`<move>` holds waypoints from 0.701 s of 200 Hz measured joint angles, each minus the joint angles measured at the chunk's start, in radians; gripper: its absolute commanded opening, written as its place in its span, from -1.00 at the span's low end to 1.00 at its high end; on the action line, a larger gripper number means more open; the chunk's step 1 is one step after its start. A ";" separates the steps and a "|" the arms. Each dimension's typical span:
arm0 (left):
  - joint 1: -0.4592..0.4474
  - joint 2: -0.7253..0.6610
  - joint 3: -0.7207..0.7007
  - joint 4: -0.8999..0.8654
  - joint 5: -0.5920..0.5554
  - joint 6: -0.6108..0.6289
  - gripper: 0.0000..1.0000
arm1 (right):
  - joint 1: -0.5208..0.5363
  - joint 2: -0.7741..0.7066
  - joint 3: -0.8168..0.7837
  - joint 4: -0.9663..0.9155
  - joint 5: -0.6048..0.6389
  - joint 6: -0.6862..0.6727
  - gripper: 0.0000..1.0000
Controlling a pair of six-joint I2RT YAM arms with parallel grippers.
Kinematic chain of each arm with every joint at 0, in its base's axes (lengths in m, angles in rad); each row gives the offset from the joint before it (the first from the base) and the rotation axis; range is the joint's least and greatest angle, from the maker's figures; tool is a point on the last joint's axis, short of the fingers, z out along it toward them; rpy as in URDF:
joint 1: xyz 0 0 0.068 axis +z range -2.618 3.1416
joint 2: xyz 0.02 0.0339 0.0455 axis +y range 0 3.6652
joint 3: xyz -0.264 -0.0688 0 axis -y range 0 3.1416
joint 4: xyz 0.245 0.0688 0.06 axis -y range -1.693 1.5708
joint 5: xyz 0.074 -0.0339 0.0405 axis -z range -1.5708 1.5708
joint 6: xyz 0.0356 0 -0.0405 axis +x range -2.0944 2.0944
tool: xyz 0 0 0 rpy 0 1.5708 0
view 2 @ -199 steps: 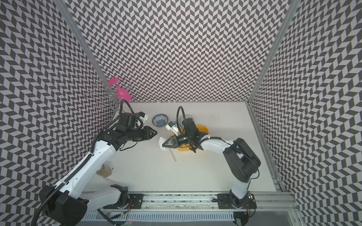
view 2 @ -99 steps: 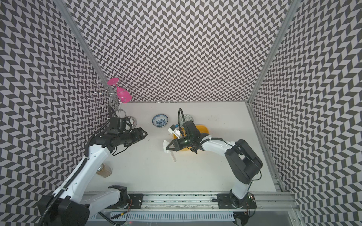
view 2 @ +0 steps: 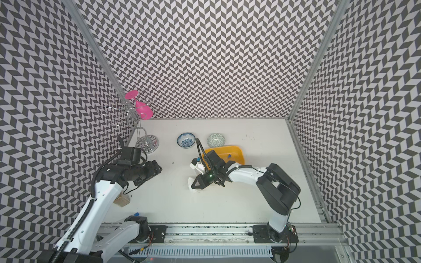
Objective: Wipe the exteriors of test tubes
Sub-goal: Place the cleaning item at the center of the board.
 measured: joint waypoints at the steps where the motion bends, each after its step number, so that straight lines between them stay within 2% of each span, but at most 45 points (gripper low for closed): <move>1: 0.000 -0.001 -0.002 -0.002 0.000 -0.002 0.74 | 0.000 0.001 0.000 -0.002 0.003 -0.001 -0.53; 14: 0.002 -0.016 -0.035 -0.040 -0.006 -0.014 0.78 | 0.002 0.020 0.007 -0.031 0.042 -0.014 -0.24; 28: 0.008 -0.029 -0.060 -0.075 -0.011 -0.032 0.83 | 0.002 0.040 0.016 -0.063 0.087 -0.024 -0.14; 51: 0.022 -0.055 -0.078 -0.127 -0.022 -0.069 0.80 | 0.002 0.048 0.018 -0.101 0.132 -0.038 -0.10; 83: 0.032 -0.099 -0.080 -0.182 -0.033 -0.154 0.56 | 0.002 0.048 0.018 -0.100 0.141 -0.051 -0.10; 123: 0.044 -0.144 -0.119 -0.236 -0.026 -0.320 0.38 | 0.002 0.070 0.054 -0.107 0.114 -0.092 -0.09; 140: 0.049 -0.142 -0.128 -0.245 -0.035 -0.398 0.36 | -0.002 0.079 0.079 -0.116 0.089 -0.116 -0.09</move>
